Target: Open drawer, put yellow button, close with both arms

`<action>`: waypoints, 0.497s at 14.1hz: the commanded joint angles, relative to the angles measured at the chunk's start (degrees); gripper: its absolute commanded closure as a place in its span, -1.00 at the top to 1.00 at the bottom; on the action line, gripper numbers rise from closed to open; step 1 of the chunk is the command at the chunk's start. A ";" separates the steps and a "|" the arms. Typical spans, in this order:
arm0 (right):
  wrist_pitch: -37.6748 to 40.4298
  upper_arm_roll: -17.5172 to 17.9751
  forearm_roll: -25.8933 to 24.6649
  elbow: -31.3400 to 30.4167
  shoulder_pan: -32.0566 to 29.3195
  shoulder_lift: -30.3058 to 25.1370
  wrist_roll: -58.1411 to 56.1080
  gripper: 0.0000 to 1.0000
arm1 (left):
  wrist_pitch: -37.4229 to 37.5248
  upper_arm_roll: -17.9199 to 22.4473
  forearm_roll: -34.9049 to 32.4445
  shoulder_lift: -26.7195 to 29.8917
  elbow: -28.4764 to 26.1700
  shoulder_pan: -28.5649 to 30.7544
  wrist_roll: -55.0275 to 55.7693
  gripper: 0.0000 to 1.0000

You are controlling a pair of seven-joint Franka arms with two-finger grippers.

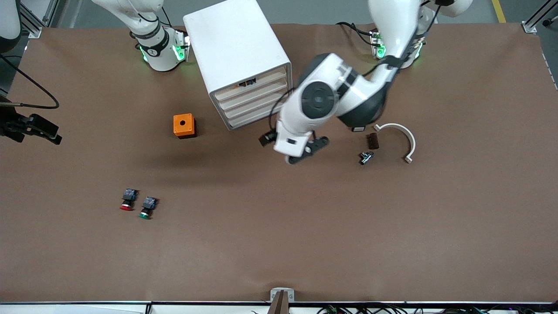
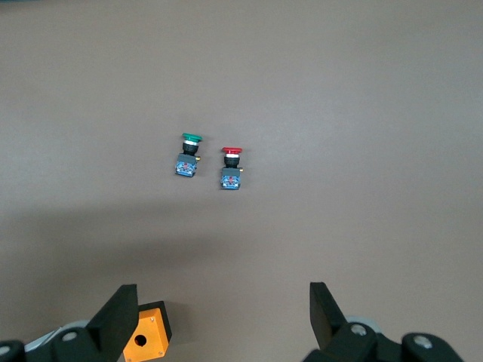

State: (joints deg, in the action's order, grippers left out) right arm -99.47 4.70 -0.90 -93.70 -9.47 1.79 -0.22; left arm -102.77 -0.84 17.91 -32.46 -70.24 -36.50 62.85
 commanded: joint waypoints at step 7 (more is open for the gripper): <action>0.68 0.49 -1.04 0.27 -0.28 -1.87 -1.62 0.99 | 24.89 -0.48 -12.02 13.11 -2.79 15.73 -35.21 0.98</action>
State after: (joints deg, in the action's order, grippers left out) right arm -99.46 4.79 -0.92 -93.49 -9.45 1.19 -0.60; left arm -79.90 -0.77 6.63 -22.51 -70.78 -25.63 35.66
